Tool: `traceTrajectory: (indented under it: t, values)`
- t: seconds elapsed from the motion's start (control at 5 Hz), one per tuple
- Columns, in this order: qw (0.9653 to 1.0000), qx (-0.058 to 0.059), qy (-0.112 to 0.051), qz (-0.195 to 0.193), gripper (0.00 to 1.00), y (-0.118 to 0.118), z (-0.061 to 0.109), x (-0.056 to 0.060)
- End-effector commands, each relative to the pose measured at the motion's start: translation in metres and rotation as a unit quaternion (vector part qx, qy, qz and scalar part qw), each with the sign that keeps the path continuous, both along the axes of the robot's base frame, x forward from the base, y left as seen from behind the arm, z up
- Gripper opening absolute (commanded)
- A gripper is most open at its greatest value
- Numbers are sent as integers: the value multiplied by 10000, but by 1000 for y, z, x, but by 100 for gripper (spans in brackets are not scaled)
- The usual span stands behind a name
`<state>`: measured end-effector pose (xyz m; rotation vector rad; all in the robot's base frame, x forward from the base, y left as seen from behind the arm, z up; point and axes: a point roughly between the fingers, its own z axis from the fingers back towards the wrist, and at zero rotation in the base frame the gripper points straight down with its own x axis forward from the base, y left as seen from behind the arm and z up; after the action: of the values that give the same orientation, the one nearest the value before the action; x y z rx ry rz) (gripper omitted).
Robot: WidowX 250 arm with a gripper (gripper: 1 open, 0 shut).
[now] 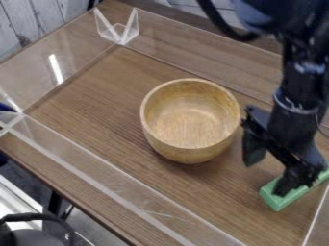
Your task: Put the green block in the brown bowl
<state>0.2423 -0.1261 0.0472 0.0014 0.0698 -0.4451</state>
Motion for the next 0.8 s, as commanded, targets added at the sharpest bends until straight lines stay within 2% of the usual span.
traceTrajectory:
  t: [0.0,0.2,0.4,0.6]
  values:
    - [9993,-192,-312,-123,100,-20,3,14]
    - [9985,-271,-438,-173,100,-28,4,25]
    - [9989,-42,-423,-196,100,-30,-2,41]
    - [9989,205,-372,-196,0,-31,-10,52]
